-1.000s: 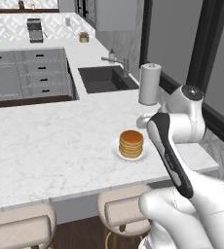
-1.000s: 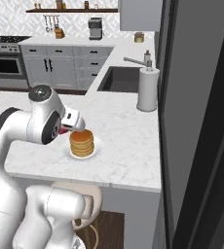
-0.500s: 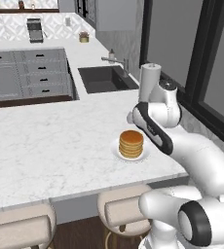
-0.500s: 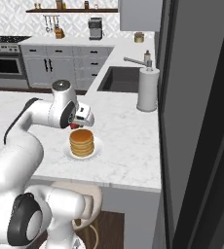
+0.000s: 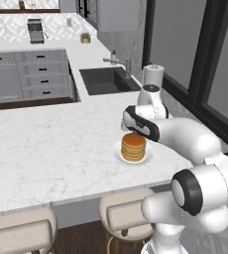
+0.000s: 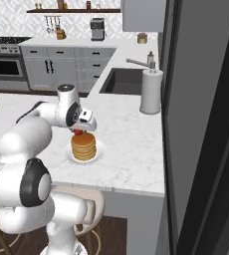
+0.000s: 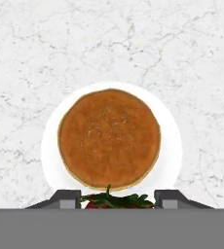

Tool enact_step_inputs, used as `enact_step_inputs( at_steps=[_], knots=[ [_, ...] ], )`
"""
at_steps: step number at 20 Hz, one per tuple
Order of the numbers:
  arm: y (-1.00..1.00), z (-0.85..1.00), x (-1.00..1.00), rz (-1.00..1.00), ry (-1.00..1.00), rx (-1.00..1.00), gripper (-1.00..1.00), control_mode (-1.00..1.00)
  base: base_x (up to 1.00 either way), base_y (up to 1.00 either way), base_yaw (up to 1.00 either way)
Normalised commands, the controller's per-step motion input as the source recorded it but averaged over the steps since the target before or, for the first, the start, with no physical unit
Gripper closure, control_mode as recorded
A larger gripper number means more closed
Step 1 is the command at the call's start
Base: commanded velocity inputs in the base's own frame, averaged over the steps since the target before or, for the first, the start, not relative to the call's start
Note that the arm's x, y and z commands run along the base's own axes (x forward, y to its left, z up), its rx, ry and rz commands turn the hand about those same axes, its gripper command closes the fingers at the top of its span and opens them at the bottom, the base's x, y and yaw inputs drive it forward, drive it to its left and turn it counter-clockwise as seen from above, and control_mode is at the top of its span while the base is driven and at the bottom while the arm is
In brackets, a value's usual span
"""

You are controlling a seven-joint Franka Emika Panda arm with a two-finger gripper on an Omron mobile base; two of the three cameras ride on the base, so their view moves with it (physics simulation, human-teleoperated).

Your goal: Take the strawberry from the fridge and place it on top of the pancake, located on the dining counter.

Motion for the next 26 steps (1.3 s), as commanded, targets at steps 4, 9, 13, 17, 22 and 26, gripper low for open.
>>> enact_step_inputs(
  at_steps=[4, 9, 13, 17, 22, 26],
  knots=[
    [0.0, -0.3, 0.33, 0.0, 0.0, 0.0, 1.0, -1.0, 0.0, 0.0, 0.0],
    [0.0, -0.24, 0.33, 0.0, 0.0, 0.0, 1.0, -1.0, 0.0, 0.0, 0.0],
    [0.0, -0.1, 0.09, 0.0, 0.0, 0.0, 1.0, -1.0, 0.0, 0.0, 0.0],
    [0.01, -0.13, 0.01, 0.0, 0.0, 0.0, 1.0, -1.0, 0.0, 0.0, 0.0],
    [0.1, -0.25, 0.0, 0.0, 0.0, -0.02, 1.0, -1.0, 0.0, 0.0, 0.0],
    [0.19, -0.25, 0.11, 0.0, 0.02, -0.02, 1.0, -1.0, 0.0, 0.0, 0.0]
  ],
)
